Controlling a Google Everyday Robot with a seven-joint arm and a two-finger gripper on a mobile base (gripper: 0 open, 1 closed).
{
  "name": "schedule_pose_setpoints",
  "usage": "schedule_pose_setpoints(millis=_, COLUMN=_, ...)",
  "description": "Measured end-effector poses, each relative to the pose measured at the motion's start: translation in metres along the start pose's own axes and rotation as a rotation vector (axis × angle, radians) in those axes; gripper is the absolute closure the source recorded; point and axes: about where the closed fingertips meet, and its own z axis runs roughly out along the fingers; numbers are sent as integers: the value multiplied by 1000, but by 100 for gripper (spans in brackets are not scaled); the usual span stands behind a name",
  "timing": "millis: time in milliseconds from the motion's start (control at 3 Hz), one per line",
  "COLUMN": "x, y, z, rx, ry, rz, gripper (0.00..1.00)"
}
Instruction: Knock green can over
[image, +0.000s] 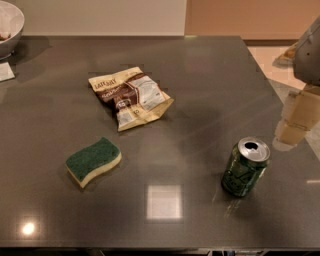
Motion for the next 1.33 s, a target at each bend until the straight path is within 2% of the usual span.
schedule_pose_setpoints(millis=667, x=0, y=0, z=0, rx=0, ry=-1, rz=0, gripper=0)
schedule_pose_setpoints(millis=1000, x=-2, y=-2, z=3, rx=-3, ry=-29, rz=-4, gripper=0)
schedule_pose_setpoints(millis=1333, x=0, y=6, z=8, rx=-20, ry=-76, rz=-13, gripper=0)
